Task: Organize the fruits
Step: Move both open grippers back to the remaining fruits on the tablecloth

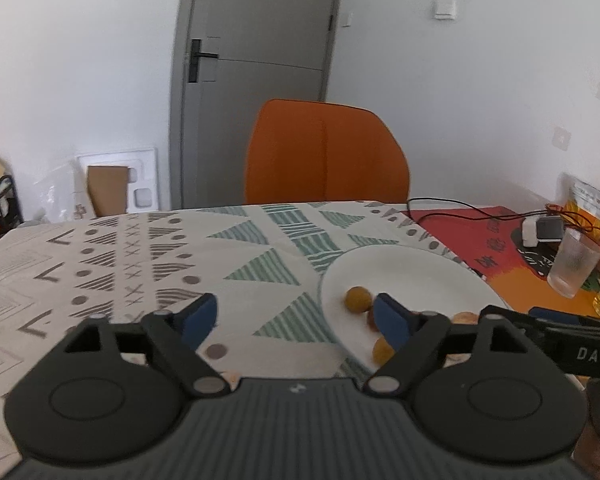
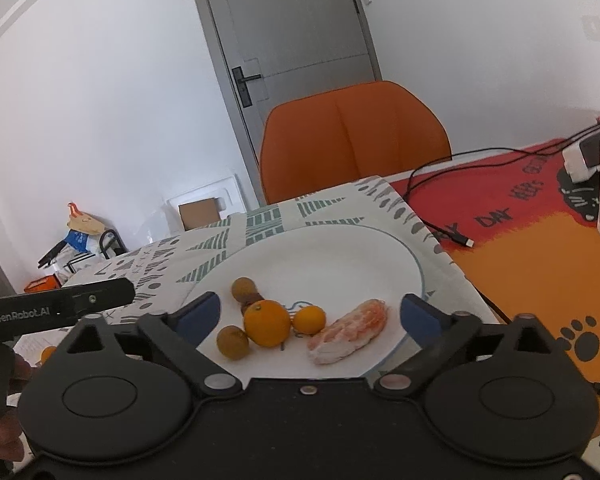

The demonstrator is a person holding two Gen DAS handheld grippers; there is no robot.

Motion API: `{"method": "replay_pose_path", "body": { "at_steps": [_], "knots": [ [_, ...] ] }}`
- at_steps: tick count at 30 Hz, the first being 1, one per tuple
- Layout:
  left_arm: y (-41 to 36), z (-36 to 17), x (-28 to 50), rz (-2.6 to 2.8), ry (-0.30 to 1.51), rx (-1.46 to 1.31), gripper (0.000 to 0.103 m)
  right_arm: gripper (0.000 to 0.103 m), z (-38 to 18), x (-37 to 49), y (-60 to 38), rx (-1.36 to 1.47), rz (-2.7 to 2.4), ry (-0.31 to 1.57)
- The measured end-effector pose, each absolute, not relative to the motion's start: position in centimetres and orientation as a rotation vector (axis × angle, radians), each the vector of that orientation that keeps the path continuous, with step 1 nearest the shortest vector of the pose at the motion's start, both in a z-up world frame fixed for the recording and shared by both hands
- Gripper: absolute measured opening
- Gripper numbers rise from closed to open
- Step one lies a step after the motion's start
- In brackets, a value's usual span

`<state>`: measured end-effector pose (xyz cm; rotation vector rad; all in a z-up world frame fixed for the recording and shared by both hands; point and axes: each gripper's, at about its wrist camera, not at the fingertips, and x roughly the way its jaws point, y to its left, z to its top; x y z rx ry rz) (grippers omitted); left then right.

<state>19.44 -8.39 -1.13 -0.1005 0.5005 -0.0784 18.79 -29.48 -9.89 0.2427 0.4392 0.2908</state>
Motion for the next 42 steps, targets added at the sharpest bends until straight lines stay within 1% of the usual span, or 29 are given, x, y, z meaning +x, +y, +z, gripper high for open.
{"method": "replay_pose_path", "body": {
  "at_steps": [2, 8, 30, 35, 42],
  "knots": [
    [-7.7, -0.9, 18.8, -0.062, 0.486, -0.113, 0.091, 0.103, -9.7, 18.5, -29.1, 0.235, 0.289, 0.435],
    [-6.1, -0.3, 17.2, -0.051, 0.472, -0.133, 0.094, 0.103, -9.5, 17.8, -28.2, 0.240, 0.294, 0.448],
    [-0.3, 1.5, 10.3, 0.061, 0.421, -0.175, 0.095, 0.103, -8.1, 14.6, -25.0, 0.229, 0.335, 0.465],
    [1.2, 1.5, 9.1, 0.091, 0.422, -0.192, 0.098, 0.103, -7.8, 14.1, -24.4, 0.228, 0.360, 0.464],
    [2.6, 1.2, 8.2, 0.124, 0.423, -0.197, 0.098, 0.103, -7.5, 13.7, -23.2, 0.211, 0.403, 0.463]
  ]
}}
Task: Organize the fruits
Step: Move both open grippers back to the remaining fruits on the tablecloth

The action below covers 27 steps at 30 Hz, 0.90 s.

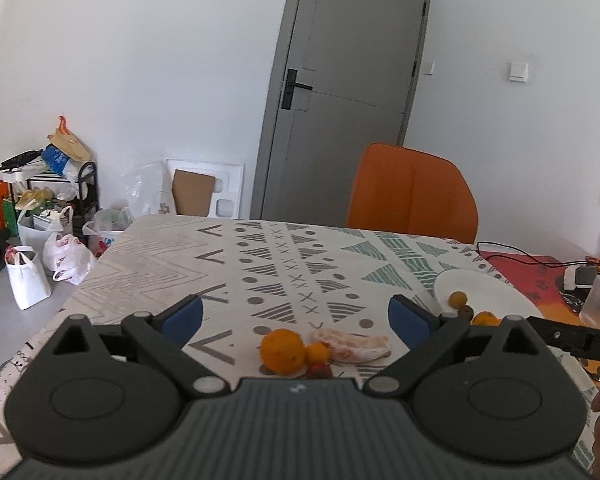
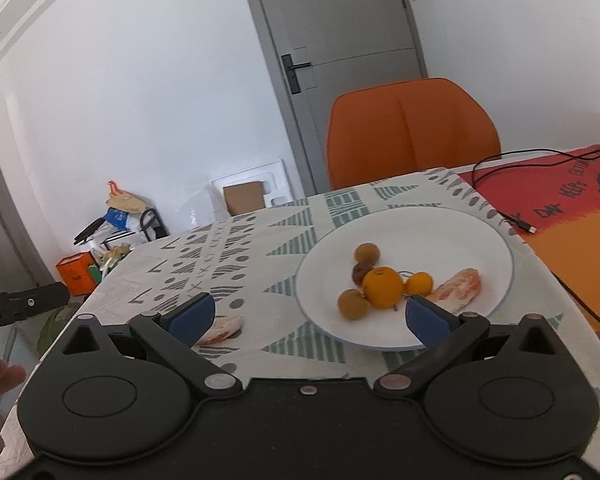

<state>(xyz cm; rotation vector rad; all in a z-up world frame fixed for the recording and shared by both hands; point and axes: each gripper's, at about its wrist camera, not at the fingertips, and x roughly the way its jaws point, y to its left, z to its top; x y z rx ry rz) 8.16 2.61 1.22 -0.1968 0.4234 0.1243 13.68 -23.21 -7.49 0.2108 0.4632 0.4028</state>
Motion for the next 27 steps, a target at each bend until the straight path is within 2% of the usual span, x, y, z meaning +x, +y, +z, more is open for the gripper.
{"method": "replay_pose_path", "body": {
  "at_steps": [19, 24, 27],
  "knots": [
    [4.4, -2.0, 8.7, 0.135, 0.477, -0.249, 0.095, 0.102, -7.9, 13.7, -19.8, 0.143, 0.498, 0.483],
    [4.9, -2.7, 9.0, 0.138, 0.496, -0.247, 0.093, 0.091, -8.3, 14.1, -18.2, 0.123, 0.531, 0.508],
    [5.6, -3.1, 8.9, 0.148, 0.499, -0.262, 0.089, 0.089, -8.6, 14.3, -16.9, 0.104, 0.556, 0.522]
  ]
}}
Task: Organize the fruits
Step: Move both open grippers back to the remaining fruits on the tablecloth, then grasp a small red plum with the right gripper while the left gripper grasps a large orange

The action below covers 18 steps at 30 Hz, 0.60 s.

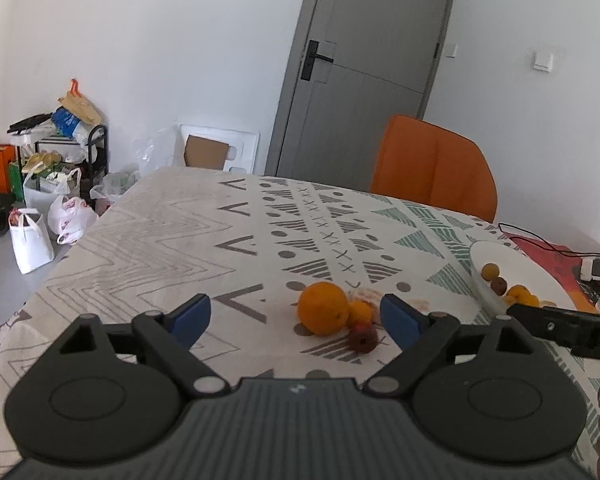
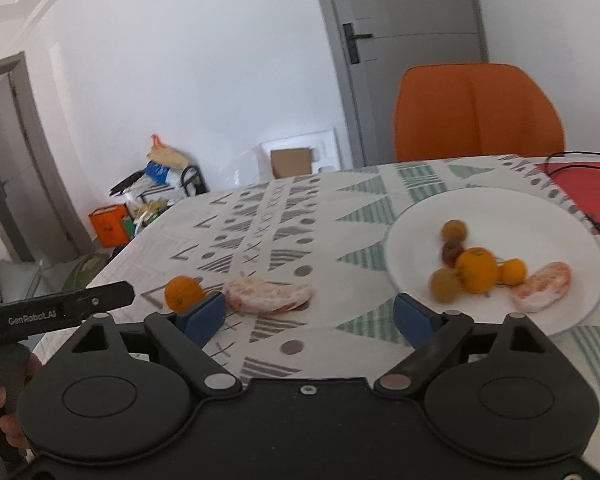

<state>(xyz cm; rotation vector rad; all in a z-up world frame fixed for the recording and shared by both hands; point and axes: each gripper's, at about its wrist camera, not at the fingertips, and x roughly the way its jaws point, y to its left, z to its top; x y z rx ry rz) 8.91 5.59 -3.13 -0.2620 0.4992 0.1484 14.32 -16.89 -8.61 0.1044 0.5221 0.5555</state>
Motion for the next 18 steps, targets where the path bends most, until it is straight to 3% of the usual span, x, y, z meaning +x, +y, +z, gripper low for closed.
{"method": "replay_pose_path", "body": {
  "at_steps": [2, 7, 11, 18],
  "knots": [
    [6.1, -3.4, 8.9, 0.159, 0.510, -0.274, 0.084, 0.088, -8.7, 14.4, -16.1, 0.093, 0.572, 0.528],
    [7.2, -3.9, 8.8, 0.174, 0.519, -0.283, 0.084, 0.074, -9.0, 14.7, -13.9, 0.055, 0.610, 0.537],
    [7.9, -4.1, 8.7, 0.182, 0.520, -0.290, 0.084, 0.072, -9.5, 14.9, -12.0, 0.027, 0.643, 0.558],
    [9.4, -4.6, 8.8, 0.202, 0.533, -0.298, 0.084, 0.054, -10.1, 15.8, -9.2, -0.003, 0.692, 0.603]
  ]
}}
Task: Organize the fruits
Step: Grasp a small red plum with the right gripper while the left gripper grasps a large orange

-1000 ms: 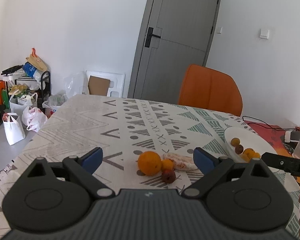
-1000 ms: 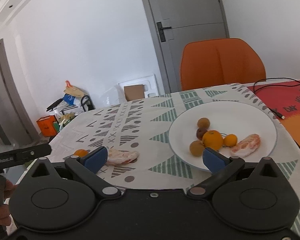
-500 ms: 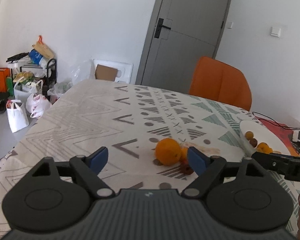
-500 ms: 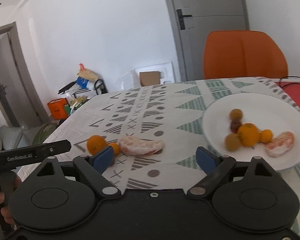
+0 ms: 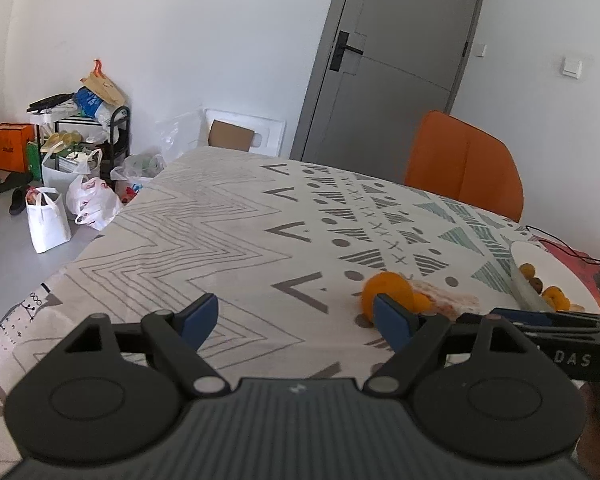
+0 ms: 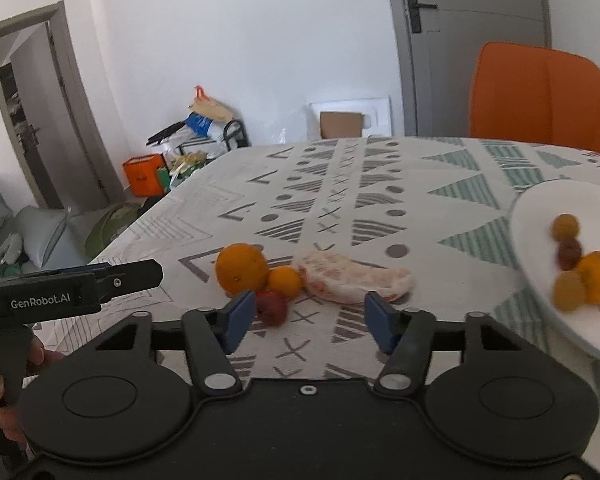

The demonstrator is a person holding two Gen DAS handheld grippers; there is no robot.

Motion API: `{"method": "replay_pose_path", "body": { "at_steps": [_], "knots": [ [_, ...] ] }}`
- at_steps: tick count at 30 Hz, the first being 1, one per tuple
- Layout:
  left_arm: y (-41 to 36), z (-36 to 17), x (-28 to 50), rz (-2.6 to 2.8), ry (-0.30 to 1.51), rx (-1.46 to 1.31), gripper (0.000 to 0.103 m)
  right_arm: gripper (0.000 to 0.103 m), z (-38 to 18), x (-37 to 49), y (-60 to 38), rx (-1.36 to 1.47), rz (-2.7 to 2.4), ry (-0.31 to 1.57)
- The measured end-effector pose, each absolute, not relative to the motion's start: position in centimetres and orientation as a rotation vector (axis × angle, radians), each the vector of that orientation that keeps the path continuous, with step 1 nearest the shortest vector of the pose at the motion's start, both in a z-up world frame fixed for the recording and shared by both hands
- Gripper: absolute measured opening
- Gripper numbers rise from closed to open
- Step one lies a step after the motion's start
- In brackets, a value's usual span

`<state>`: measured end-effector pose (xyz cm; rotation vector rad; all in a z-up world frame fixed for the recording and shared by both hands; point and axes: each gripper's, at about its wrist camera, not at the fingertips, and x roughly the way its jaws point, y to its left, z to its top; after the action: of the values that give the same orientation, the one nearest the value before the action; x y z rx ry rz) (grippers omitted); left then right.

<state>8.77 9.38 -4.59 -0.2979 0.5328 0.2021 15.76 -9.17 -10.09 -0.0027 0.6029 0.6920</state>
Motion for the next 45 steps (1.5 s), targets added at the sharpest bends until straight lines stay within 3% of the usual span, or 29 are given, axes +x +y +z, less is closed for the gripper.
{"method": "replay_pose_path", "body": {
  "at_steps": [8, 12, 30, 35, 41, 42, 43, 44, 45],
  "knots": [
    [10.5, -5.2, 9.0, 0.202, 0.547, -0.307, 0.083, 0.049, -10.6, 16.3, -7.0, -0.034, 0.719, 0.637],
    [10.8, -5.5, 9.4, 0.202, 0.558, -0.313, 0.084, 0.021, -11.2, 16.6, -6.5, -0.028, 0.741, 0.663],
    [7.6, -5.2, 12.7, 0.073, 0.551, -0.262, 0.083, 0.020, -9.7, 16.9, -10.4, 0.022, 0.662, 0.627],
    [7.0, -5.5, 13.8, 0.053, 0.570, -0.273, 0.068, 0.020, -9.5, 17.0, -11.7, 0.043, 0.629, 0.609],
    [6.4, -6.4, 14.6, 0.030, 0.604, -0.290, 0.064, 0.020, -9.3, 16.9, -13.6, 0.068, 0.580, 0.592],
    [6.4, -6.6, 14.7, 0.032, 0.606, -0.290, 0.059, 0.020, -9.3, 16.9, -13.9, 0.073, 0.573, 0.589],
    [6.3, -6.7, 14.7, 0.027, 0.600, -0.294, 0.043, 0.020, -9.3, 16.8, -14.1, 0.077, 0.568, 0.585],
    [6.2, -6.8, 14.7, 0.023, 0.593, -0.293, 0.037, 0.020, -9.3, 16.8, -14.4, 0.082, 0.563, 0.582],
    [6.0, -6.7, 14.6, 0.040, 0.591, -0.274, 0.037, 0.020, -9.3, 16.7, -14.8, 0.088, 0.559, 0.578]
  ]
}}
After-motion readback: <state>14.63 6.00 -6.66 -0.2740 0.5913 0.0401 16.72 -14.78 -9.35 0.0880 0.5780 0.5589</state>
